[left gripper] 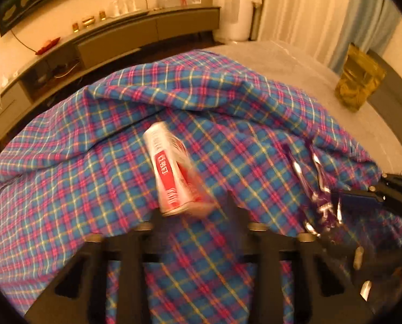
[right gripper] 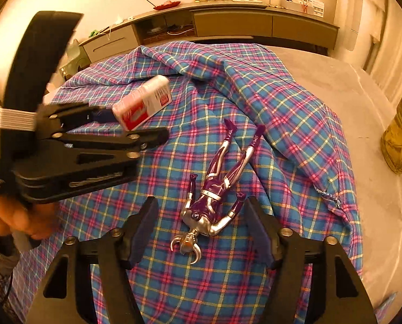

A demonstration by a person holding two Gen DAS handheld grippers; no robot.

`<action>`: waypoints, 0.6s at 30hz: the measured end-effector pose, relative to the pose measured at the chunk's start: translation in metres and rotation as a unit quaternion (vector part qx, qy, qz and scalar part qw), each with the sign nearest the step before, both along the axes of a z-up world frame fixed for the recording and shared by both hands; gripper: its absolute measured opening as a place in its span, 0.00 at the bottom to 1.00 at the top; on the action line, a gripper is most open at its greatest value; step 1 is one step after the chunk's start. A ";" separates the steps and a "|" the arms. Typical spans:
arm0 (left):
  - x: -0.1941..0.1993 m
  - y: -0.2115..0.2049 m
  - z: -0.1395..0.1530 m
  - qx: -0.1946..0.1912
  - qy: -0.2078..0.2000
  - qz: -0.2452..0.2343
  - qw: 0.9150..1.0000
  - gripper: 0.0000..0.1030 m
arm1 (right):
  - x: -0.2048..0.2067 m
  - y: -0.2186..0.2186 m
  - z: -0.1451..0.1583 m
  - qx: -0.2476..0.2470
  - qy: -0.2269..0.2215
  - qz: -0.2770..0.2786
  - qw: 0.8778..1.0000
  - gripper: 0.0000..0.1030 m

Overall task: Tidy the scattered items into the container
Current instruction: 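Grasp the purple figurine with the right gripper while the left gripper grasps the red-white staples box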

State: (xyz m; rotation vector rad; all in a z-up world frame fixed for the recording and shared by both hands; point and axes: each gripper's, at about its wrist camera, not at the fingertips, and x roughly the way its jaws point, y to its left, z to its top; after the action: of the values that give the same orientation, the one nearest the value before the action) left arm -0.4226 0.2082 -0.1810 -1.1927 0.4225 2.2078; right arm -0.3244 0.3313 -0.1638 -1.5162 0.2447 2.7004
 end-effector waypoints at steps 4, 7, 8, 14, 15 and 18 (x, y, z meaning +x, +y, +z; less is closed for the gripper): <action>0.005 -0.010 0.008 0.025 -0.004 0.025 0.999 0.24 | 0.001 0.013 0.002 -0.040 -0.003 -0.018 0.999 0.21; -0.005 -0.020 0.017 0.059 -0.013 0.067 0.996 0.48 | 0.002 0.018 0.004 -0.052 0.001 -0.027 0.998 0.21; -0.008 -0.022 0.018 0.071 -0.017 0.075 0.995 0.51 | 0.002 0.020 0.005 -0.060 0.003 -0.031 0.998 0.23; -0.030 -0.001 -0.007 0.009 0.001 0.087 0.996 0.53 | 0.001 0.026 0.001 -0.050 0.016 -0.051 0.997 0.55; -0.030 0.000 -0.007 0.009 0.009 0.092 0.996 0.47 | -0.001 0.024 0.001 -0.042 0.020 -0.046 0.998 0.55; -0.024 -0.007 -0.003 0.041 -0.011 0.096 0.994 0.37 | -0.005 0.021 0.001 -0.036 0.010 -0.032 0.999 0.32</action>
State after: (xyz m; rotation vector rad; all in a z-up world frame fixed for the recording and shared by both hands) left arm -0.4463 0.2010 -0.1838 -1.2581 0.2134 2.3465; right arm -0.3299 0.3524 -0.1626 -1.4717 0.3879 2.6866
